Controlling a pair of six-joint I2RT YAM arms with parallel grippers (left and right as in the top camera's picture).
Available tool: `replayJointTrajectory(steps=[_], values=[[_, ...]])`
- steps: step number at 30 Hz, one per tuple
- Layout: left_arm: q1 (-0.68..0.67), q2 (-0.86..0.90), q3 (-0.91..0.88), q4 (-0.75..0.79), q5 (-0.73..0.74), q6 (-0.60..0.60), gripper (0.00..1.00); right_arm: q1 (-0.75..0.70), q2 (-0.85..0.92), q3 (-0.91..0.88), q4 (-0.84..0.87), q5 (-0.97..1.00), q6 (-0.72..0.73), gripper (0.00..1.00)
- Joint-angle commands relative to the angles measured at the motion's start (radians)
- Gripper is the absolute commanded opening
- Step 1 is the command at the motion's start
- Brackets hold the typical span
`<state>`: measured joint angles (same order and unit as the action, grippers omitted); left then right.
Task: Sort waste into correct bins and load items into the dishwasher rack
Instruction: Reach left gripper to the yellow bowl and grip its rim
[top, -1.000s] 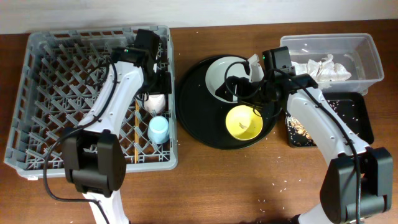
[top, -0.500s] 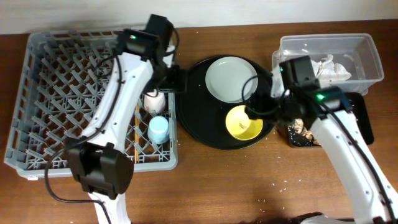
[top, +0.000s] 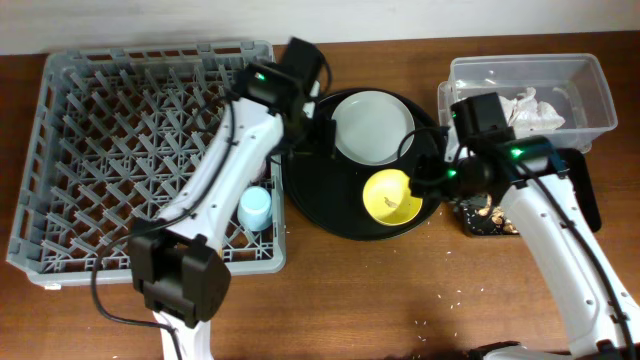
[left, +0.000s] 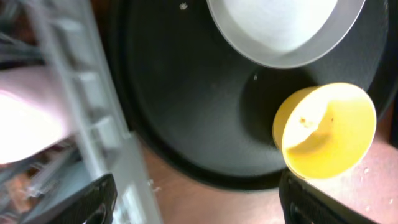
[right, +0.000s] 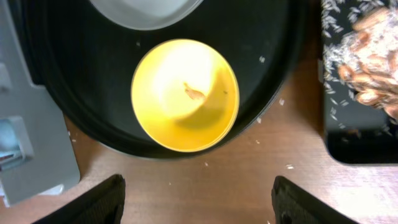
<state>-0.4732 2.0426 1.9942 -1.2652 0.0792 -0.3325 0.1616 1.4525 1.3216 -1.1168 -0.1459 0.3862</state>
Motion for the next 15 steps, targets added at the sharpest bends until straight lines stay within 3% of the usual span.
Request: replayJointTrajectory(steps=[1, 7, 15], values=[[-0.078, 0.008, -0.131, 0.112, 0.015, -0.095, 0.79, -0.059, -0.037, 0.087, -0.033, 0.023, 0.014, 0.78], [-0.157, 0.009, -0.311, 0.395, 0.020, -0.154, 0.68, -0.130, -0.122, 0.113, -0.061, 0.027, 0.006, 0.82], [-0.239, 0.018, -0.377, 0.495, 0.002, -0.179, 0.66, -0.129, -0.121, 0.111, -0.075, 0.027, -0.013, 0.82]])
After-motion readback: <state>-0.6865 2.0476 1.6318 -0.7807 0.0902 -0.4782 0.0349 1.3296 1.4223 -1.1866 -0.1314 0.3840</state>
